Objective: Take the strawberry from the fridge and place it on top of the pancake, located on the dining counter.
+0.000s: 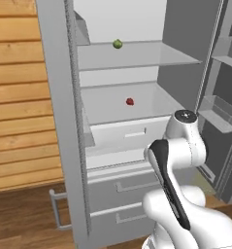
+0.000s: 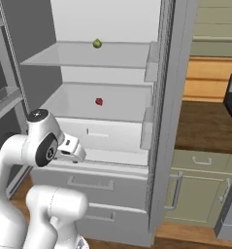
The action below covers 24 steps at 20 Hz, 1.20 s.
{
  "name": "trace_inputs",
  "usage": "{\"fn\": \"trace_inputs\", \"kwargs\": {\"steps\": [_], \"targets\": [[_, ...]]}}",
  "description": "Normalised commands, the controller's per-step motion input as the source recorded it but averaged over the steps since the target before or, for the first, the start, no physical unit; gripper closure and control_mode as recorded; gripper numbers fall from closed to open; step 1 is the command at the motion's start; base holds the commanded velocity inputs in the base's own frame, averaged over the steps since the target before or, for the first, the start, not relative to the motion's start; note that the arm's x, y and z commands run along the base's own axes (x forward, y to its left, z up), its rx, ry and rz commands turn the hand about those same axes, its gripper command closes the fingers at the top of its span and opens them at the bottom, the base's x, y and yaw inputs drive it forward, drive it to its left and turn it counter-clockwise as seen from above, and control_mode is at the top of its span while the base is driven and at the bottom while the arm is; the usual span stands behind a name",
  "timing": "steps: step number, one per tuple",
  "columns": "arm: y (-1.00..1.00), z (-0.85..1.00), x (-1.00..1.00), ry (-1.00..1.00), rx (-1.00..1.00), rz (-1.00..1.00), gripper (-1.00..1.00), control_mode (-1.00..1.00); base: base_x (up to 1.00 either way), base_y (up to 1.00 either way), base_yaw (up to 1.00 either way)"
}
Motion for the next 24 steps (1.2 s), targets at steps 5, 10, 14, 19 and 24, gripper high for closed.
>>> {"fn": "trace_inputs", "kwargs": {"steps": [5, 10, 14, 19, 24], "targets": [[0.00, 0.00, 0.00, 0.00, 0.00, 0.00, -1.00, 1.00, 0.60, -0.17, 0.13], [0.00, 0.00, 0.00, 0.00, 0.00, 0.00, -1.00, 1.00, 0.50, -0.15, 0.11], [0.00, 0.00, 0.00, 0.00, 0.00, 0.00, -1.00, 1.00, 0.39, -0.26, 0.06], [0.00, 0.00, 0.00, 0.00, 0.00, 0.00, -1.00, 1.00, 0.19, -0.41, 0.00], [0.00, 0.00, 0.00, 0.00, 0.00, 0.00, -1.00, 1.00, 0.39, -0.09, 0.00]]}}
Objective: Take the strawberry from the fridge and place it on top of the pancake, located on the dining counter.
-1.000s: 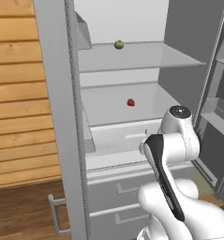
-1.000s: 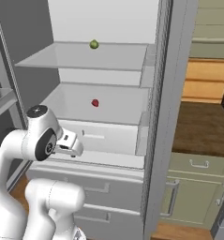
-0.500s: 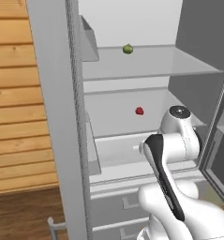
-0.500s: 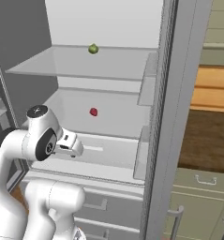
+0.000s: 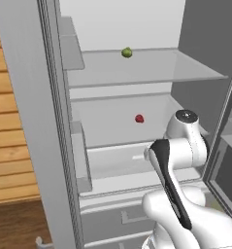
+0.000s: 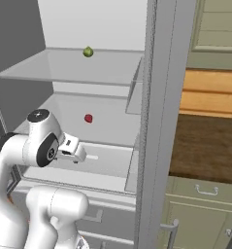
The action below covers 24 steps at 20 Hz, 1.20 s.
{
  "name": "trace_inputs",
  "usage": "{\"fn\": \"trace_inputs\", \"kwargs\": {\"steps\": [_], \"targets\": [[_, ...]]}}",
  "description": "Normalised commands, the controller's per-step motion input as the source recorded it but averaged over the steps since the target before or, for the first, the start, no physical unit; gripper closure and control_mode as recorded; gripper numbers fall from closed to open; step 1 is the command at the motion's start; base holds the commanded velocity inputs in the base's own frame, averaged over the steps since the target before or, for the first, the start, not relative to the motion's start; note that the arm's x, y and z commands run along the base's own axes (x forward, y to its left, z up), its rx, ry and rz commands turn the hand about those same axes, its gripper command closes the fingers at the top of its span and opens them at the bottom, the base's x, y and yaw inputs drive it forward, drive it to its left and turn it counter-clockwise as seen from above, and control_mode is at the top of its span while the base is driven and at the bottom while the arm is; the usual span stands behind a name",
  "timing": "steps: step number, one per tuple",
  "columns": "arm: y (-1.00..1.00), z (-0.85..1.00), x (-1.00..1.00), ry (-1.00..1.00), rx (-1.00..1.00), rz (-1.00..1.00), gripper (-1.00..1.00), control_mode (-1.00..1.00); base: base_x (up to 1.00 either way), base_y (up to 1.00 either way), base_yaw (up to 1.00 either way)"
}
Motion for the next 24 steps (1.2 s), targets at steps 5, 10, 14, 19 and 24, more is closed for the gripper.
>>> {"fn": "trace_inputs", "kwargs": {"steps": [5, 10, 14, 19, 24], "targets": [[0.00, 0.00, 0.00, 0.00, 0.00, 0.00, -1.00, 1.00, 0.57, 0.09, 0.00], [0.00, 0.00, 0.00, 0.00, 0.00, 0.00, -1.00, 1.00, 0.43, 0.05, 0.00], [0.00, 0.00, 0.07, 0.00, 0.00, 0.00, -1.00, -1.00, 0.24, 0.00, 0.00], [0.02, 0.24, 0.16, -0.27, 0.00, 0.08, -1.00, -1.00, 0.00, 0.00, 0.00], [0.00, 0.45, 0.42, -0.39, 0.00, 0.16, -1.00, -1.00, 0.00, 0.00, 0.00]]}}
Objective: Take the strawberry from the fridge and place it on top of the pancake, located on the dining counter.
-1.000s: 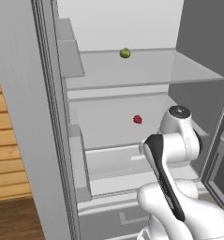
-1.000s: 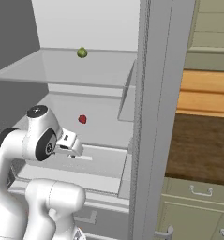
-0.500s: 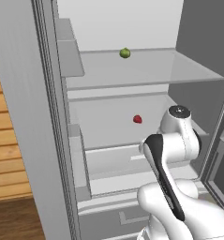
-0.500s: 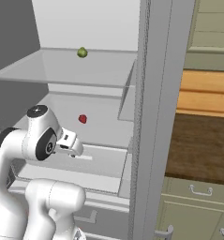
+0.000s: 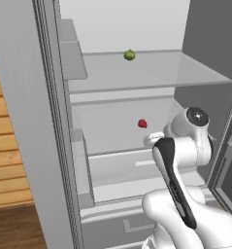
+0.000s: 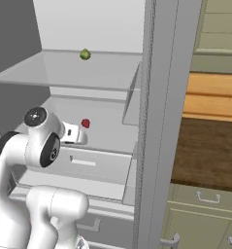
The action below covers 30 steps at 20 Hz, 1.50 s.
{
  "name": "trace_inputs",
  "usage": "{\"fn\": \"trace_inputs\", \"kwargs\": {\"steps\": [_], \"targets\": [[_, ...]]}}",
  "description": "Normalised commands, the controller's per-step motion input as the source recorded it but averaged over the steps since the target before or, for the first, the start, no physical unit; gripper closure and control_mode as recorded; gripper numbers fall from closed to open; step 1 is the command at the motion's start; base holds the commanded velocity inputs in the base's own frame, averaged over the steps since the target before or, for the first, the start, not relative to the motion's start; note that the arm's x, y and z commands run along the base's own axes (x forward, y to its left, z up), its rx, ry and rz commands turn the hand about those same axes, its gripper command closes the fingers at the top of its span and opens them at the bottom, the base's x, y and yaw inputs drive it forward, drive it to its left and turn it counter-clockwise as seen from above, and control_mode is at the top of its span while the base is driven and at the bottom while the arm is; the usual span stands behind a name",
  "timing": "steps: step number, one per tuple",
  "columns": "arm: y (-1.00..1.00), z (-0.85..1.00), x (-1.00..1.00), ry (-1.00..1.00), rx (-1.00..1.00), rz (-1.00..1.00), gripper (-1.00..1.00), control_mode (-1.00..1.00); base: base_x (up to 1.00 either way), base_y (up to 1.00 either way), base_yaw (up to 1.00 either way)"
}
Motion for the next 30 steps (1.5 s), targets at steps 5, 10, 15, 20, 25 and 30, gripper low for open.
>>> {"fn": "trace_inputs", "kwargs": {"steps": [5, 10, 15, 20, 25, 30], "targets": [[0.00, 0.23, 0.54, -0.34, 0.00, 0.19, -1.00, -1.00, 0.00, 0.00, 0.00], [-0.01, 0.00, 0.44, -0.13, 0.00, 0.11, -1.00, -1.00, 0.00, 0.00, 0.00], [0.00, 0.05, 0.61, 0.00, -0.02, 0.00, -1.00, -1.00, 0.00, 0.00, 0.00], [0.00, 0.05, 0.52, 0.02, 0.00, 0.00, -1.00, -1.00, 0.00, 0.00, 0.00], [-0.03, 0.00, 0.56, 0.07, 0.00, -0.03, -1.00, -1.00, 0.00, 0.00, 0.00], [0.00, -0.09, 0.44, 0.05, 0.00, -0.01, -1.00, -1.00, 0.00, 0.00, 0.00]]}}
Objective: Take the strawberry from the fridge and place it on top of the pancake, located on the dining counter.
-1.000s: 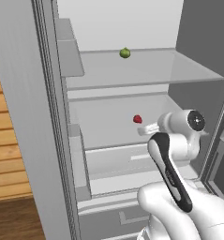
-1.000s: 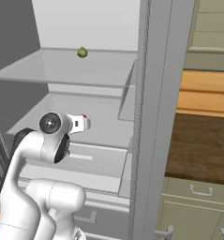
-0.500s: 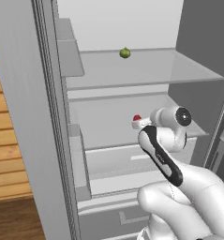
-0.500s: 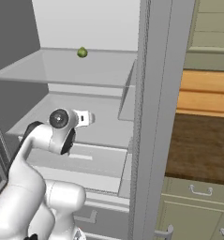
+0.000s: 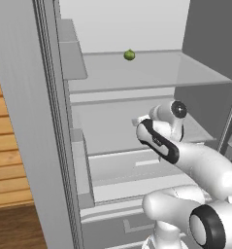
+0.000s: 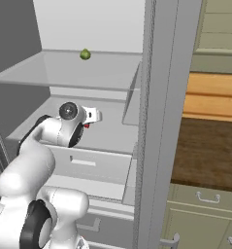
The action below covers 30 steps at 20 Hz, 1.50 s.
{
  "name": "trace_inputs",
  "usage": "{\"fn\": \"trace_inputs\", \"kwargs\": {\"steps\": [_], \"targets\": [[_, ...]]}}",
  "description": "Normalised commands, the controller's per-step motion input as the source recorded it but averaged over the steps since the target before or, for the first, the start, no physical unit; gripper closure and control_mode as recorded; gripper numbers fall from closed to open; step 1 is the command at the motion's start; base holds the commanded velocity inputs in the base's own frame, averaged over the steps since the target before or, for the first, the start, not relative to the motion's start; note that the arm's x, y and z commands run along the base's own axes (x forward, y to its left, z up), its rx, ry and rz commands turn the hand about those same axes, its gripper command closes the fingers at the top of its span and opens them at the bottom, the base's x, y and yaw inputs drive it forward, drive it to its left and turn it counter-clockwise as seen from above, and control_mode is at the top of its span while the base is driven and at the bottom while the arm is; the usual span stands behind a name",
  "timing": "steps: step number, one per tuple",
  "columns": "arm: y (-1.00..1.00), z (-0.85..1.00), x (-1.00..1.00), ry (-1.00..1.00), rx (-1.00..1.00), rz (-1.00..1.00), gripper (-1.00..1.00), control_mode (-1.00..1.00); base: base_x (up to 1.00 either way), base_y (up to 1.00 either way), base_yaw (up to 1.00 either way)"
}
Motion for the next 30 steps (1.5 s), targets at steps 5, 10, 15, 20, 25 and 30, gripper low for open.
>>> {"fn": "trace_inputs", "kwargs": {"steps": [5, 10, 15, 20, 25, 30], "targets": [[-0.04, -0.17, 0.16, 0.02, 0.00, 0.00, -1.00, -1.00, 0.00, 0.00, 0.00], [-0.03, -0.27, 0.15, 0.03, -0.02, 0.00, -1.00, -1.00, 0.00, 0.00, 0.00], [0.00, -0.05, 0.22, 0.03, -0.06, 0.00, -1.00, -1.00, 0.00, 0.00, 0.00], [0.00, -0.01, 0.31, 0.00, -0.04, 0.00, -1.00, -1.00, 0.00, 0.00, 0.00], [0.02, -0.14, 0.23, 0.06, -0.05, 0.00, -1.00, -1.00, 0.00, 0.00, 0.00], [0.01, -0.07, 0.08, 0.09, -0.01, 0.00, -1.00, -1.00, 0.00, 0.00, 0.00]]}}
